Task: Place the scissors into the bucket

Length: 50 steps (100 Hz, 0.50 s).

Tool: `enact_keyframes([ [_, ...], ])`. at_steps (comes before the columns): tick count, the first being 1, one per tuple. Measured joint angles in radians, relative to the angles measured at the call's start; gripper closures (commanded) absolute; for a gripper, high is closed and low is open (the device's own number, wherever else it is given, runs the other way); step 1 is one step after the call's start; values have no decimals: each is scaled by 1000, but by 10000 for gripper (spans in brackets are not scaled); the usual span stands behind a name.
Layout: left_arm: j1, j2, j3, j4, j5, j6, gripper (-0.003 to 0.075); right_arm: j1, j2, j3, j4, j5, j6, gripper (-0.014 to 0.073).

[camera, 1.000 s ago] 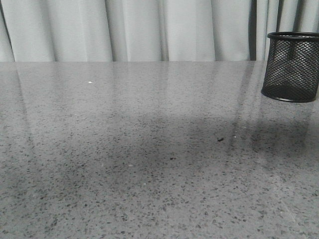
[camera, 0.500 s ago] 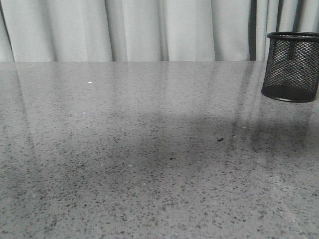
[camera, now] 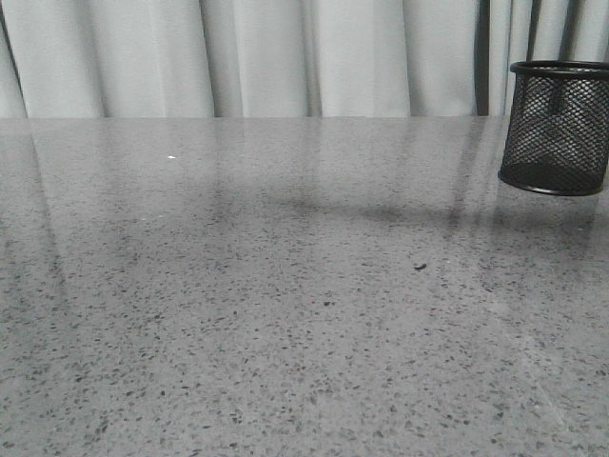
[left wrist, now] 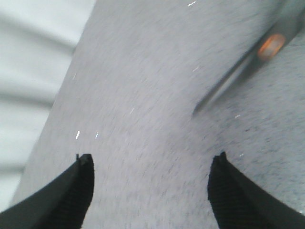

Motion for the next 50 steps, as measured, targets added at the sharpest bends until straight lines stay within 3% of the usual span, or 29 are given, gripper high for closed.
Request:
enact_keyframes([
  [28, 344, -99, -18, -128, 51, -127, 251, -57, 28, -272, -513, 54, 331, 660],
  [50, 475, -164, -20, -178, 55, -132, 251, -62, 114, -442, -783, 210, 480, 660],
])
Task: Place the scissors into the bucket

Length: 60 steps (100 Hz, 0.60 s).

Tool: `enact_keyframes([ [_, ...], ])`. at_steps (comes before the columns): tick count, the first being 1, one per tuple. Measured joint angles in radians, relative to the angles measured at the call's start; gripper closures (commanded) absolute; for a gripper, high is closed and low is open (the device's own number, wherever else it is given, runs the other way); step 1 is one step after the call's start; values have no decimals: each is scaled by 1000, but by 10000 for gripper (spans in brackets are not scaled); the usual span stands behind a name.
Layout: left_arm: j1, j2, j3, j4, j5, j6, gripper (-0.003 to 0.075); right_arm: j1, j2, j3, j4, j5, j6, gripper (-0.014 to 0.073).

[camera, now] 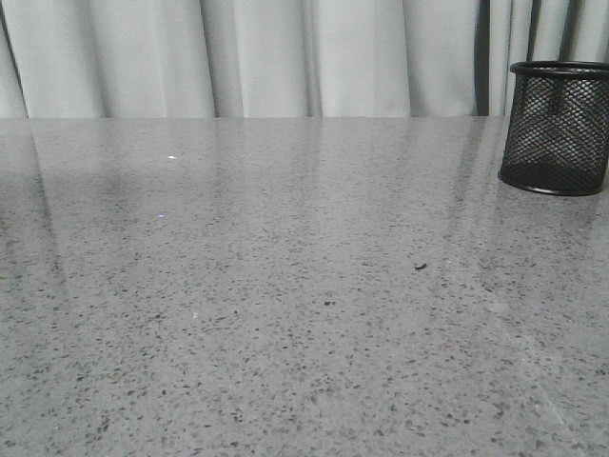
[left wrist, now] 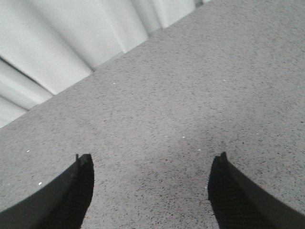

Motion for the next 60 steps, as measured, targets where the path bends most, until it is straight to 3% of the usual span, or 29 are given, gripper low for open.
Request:
enact_keyframes([
  [24, 9, -13, 0, -11, 4, -2, 251, 0, 111, -70, -94, 133, 33, 660],
  [60, 9, -13, 0, -11, 6, -2, 251, 0, 222, -72, -100, 108, 35, 661],
])
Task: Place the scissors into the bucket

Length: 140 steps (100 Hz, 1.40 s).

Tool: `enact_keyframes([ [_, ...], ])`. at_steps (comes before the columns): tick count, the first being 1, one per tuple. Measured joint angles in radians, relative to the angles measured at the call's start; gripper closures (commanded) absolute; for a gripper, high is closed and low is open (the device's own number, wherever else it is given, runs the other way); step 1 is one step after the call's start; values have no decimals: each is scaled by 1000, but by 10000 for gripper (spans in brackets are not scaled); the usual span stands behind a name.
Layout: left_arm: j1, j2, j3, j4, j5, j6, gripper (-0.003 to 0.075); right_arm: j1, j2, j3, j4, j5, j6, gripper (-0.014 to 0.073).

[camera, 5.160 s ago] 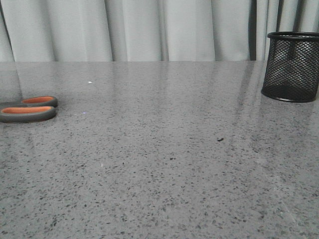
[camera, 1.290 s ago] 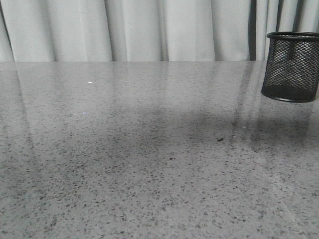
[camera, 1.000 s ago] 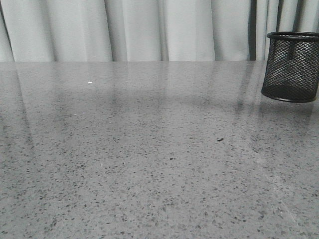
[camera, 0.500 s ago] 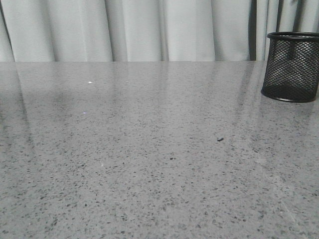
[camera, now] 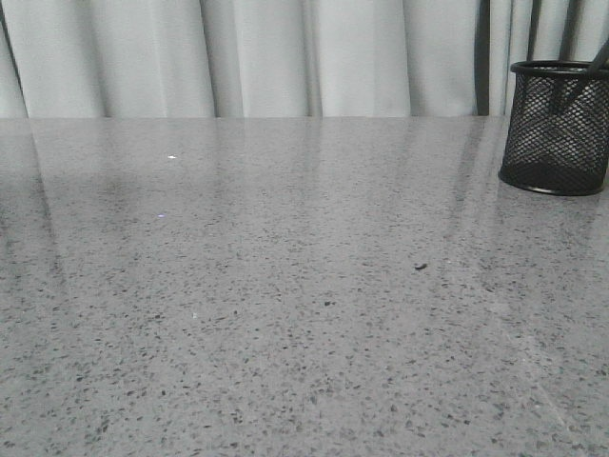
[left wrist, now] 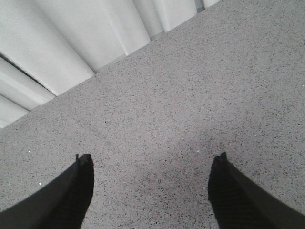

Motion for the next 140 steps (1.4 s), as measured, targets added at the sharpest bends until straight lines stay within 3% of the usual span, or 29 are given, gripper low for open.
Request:
enact_keyframes([
  [25, 0, 0, 0, 0, 0, 0, 251, 0, 67, -2, -2, -24, 0, 634],
  [32, 0, 0, 0, 0, 0, 0, 251, 0, 83, -2, -2, -26, 0, 540],
  [44, 0, 0, 0, 0, 0, 0, 251, 0, 99, -2, -2, -33, -2, 295],
  [55, 0, 0, 0, 0, 0, 0, 251, 0, 101, -2, -2, -47, -2, 221],
  [69, 0, 0, 0, 0, 0, 0, 294, 0, 82, -4, -35, -72, -2, 222],
  [81, 0, 0, 0, 0, 0, 0, 414, 0, 27, -15, -48, -108, -2, 261],
  [90, 0, 0, 0, 0, -2, 0, 545, 0, -31, -19, -29, -151, -2, 386],
  [102, 0, 0, 0, 0, -22, 0, 736, 0, -100, -21, 51, -221, -2, 638],
  [119, 0, 0, 0, -13, -71, 0, 741, 0, -196, 43, 196, -357, -69, 662],
  [140, 0, -62, 88, -69, -205, -2, 741, 0, -389, 330, 254, -601, -147, 662],
])
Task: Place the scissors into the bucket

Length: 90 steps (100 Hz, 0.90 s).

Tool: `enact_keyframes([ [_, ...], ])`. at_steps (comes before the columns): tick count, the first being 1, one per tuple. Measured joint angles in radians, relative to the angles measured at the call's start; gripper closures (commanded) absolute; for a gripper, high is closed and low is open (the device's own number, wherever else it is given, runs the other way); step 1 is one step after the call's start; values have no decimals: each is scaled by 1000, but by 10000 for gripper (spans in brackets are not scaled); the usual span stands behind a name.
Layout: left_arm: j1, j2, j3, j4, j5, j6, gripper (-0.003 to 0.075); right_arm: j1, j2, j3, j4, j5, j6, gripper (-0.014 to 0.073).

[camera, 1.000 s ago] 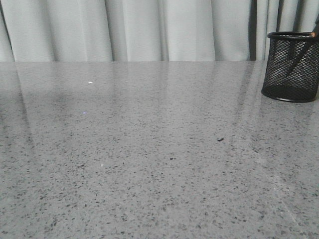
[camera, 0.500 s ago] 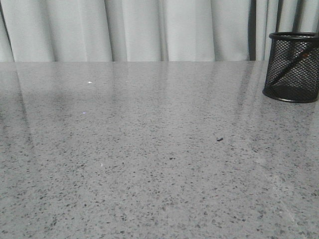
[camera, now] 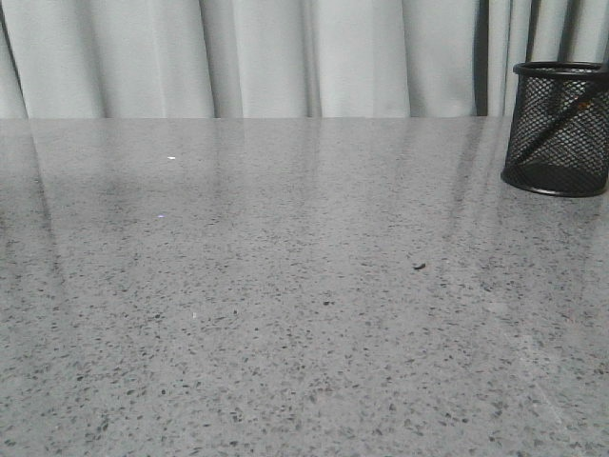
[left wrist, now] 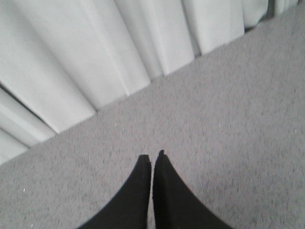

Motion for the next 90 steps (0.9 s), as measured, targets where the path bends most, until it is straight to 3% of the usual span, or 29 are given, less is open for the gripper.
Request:
enact_keyframes([
  [23, 0, -234, 399, -16, -383, -27, 741, 0, -269, 397, 7, -252, -32, 664],
  [46, 0, -551, 882, -52, -711, -33, 741, 0, -529, 678, 9, -322, -52, 664],
  [67, 0, -817, 1176, -63, -806, -33, 741, 0, -727, 838, 9, -335, -53, 664],
  [90, 0, -986, 1269, -96, -867, -33, 741, 0, -803, 906, 9, -335, -53, 664],
])
